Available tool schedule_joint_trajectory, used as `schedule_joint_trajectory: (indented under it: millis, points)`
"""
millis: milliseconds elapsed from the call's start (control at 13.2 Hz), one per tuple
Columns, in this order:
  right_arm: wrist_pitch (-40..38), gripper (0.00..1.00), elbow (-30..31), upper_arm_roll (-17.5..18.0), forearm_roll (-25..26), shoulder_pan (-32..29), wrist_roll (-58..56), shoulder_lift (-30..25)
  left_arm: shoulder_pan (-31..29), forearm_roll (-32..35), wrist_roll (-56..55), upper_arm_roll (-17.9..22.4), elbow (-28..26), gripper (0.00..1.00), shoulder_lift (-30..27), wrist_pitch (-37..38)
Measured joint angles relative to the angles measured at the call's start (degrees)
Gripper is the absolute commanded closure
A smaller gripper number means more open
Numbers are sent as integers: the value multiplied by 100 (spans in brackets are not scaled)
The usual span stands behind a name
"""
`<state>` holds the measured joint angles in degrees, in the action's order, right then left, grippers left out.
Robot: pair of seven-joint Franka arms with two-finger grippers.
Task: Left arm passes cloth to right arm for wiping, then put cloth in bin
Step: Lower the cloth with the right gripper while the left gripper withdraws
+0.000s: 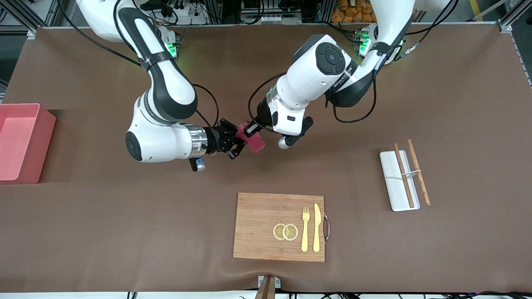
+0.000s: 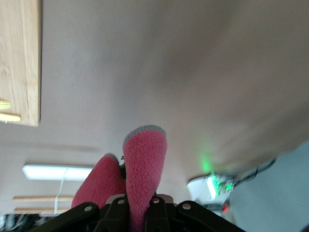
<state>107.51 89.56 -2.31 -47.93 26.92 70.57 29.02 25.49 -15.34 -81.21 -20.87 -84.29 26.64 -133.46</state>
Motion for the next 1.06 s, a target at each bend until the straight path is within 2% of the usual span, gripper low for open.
schedule_joint_trajectory:
  millis: [228, 379, 531, 683, 911, 1062]
  points:
    - [141, 100, 3, -32, 886, -280, -1270, 228, -163, 0, 1, 97, 134, 0, -286, 539]
    - [666, 100, 32, -35, 1749, -437, -1929, 445, -472, 78, 61, 130, 168, 0, -652, 1159]
    - [1193, 100, 106, -23, 2753, -446, -2110, 700, -760, 490, 174, 137, 173, 0, -1029, 1877]
    - [1381, 100, 177, -45, 3506, -547, -2381, 816, -925, 687, 393, 143, 172, 0, -1325, 2687]
    - [1394, 100, 231, -92, 3835, -1411, -3881, 829, -1200, 1151, 1271, 153, 169, 0, -1645, 3678]
    - [1539, 100, 283, -95, 4084, -2033, -4853, 877, -1551, 1209, 2178, 170, 167, 0, -1830, 4108]
